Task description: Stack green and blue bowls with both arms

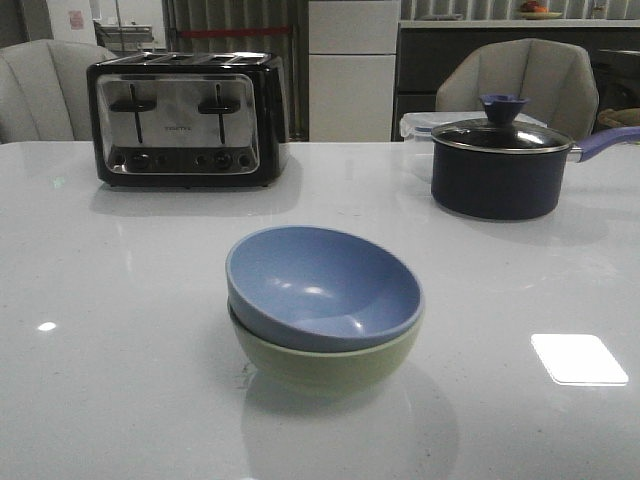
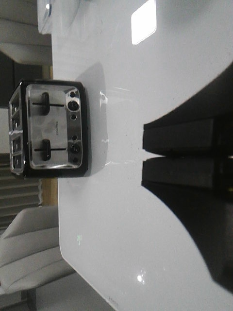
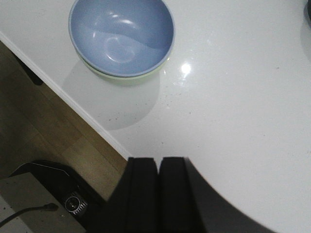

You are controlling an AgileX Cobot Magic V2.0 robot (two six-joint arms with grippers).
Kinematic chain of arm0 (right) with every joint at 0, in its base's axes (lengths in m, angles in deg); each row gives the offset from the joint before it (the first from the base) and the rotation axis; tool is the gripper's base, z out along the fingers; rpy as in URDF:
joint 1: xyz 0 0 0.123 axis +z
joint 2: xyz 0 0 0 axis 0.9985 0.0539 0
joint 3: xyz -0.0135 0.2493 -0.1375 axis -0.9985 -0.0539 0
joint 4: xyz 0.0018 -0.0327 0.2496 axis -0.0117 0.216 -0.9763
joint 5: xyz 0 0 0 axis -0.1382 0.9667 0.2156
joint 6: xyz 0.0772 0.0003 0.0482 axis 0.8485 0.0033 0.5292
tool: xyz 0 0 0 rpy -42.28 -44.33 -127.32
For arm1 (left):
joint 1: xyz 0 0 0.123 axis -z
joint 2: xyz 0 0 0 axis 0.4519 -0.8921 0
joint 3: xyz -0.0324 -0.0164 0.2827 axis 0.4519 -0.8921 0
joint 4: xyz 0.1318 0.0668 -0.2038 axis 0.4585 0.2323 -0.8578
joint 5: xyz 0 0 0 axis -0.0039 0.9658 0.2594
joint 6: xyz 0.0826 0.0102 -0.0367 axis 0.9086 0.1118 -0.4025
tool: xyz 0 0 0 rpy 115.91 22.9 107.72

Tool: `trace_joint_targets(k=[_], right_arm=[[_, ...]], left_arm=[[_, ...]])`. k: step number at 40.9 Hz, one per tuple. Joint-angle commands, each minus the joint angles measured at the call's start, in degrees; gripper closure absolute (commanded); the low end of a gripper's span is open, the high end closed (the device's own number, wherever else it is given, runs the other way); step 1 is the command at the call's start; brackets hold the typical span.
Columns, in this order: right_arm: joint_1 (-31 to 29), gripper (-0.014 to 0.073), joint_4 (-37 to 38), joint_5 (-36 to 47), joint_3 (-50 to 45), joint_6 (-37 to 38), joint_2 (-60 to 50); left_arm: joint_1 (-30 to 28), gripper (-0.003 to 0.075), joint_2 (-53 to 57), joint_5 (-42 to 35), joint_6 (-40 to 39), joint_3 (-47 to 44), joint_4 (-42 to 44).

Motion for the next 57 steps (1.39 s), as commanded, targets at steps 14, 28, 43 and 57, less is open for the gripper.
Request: trace_joint_targets(k=[14, 28, 43, 57], right_arm=[[-0.01, 0.0565, -0.12, 3.14, 1.59, -0.01, -0.14], [-0.01, 0.0565, -0.12, 3.14, 1.59, -0.01, -0.14], [-0.01, 0.0565, -0.12, 3.14, 1.59, -0.01, -0.14], [-0.01, 0.0565, -0.12, 3.14, 1.59, -0.01, -0.14]], left_arm=[[0.64, 0.0627, 2.08, -20.15, -11.28, -7.69, 7.21], [1.83, 0.0627, 2.08, -21.78, -11.28, -8.06, 7.77], [1.88, 0.0627, 2.08, -21.78, -11.28, -8.06, 7.77], [1.88, 0.0627, 2.08, -21.78, -11.28, -8.06, 7.77]])
